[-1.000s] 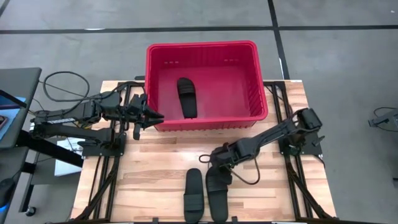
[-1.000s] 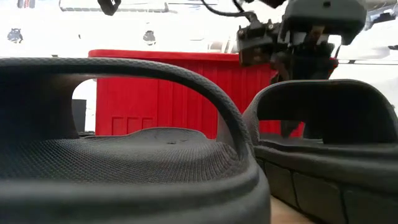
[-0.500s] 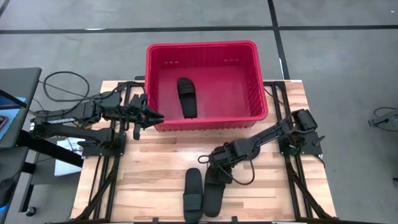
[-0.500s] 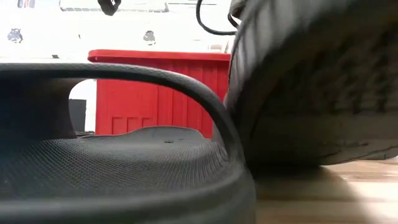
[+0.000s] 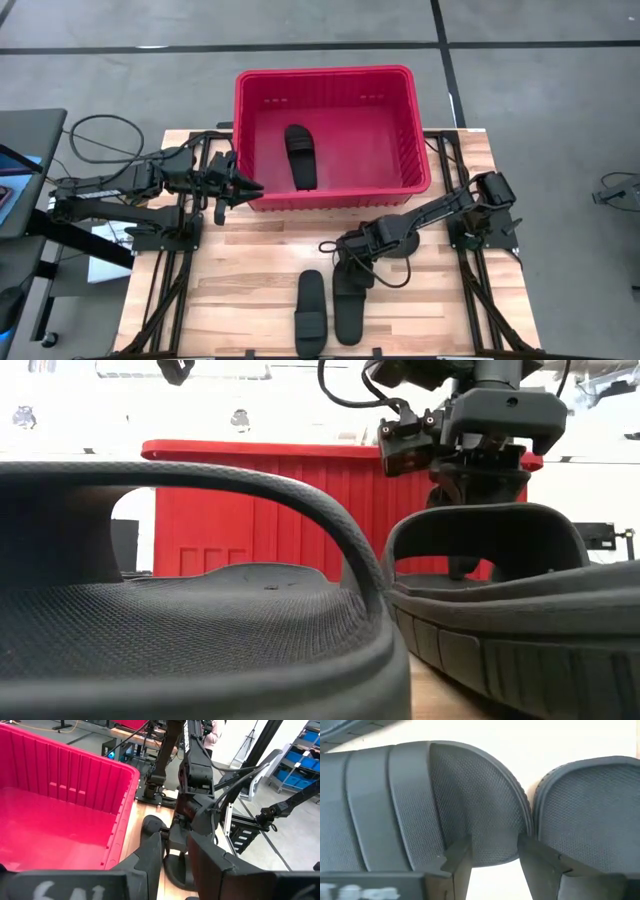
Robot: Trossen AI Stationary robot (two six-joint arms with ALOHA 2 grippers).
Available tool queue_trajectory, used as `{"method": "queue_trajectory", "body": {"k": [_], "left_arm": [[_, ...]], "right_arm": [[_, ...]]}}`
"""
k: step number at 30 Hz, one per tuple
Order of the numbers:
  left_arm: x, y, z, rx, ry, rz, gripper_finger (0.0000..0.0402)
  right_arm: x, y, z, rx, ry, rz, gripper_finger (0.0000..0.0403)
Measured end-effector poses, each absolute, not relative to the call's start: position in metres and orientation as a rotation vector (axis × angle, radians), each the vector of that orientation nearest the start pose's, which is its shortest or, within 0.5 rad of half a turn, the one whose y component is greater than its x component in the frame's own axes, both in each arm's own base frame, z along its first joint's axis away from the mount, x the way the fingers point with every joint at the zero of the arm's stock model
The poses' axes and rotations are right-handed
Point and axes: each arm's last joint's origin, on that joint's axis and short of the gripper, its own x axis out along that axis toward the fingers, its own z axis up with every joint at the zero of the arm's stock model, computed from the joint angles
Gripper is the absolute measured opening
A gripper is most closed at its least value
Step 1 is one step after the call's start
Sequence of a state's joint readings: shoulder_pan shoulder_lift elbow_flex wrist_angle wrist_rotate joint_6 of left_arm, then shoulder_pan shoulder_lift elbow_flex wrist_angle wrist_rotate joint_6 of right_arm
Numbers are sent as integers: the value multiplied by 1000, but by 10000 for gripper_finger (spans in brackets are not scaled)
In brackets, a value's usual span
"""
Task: Pick and place slides into bin
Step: Put the black slide into the red organizer bin
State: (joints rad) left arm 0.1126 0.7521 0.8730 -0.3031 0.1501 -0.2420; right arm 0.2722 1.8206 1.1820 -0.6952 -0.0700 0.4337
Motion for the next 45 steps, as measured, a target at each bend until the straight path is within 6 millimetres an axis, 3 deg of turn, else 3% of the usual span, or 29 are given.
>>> {"method": "queue_trajectory", "body": {"k": [16, 32, 39, 45], "left_arm": [[157, 13, 356, -261, 184, -18, 87], [158, 13, 355, -262, 191, -17, 87], [158, 13, 355, -267, 191, -17, 87], [158, 13, 355, -268, 190, -17, 87]], "right_arm": [[340, 82, 191, 122, 1330, -19, 168], [341, 106, 150, 24, 1462, 59, 168], [343, 113, 147, 8, 1472, 68, 168], [346, 106, 147, 25, 1476, 68, 168]]}}
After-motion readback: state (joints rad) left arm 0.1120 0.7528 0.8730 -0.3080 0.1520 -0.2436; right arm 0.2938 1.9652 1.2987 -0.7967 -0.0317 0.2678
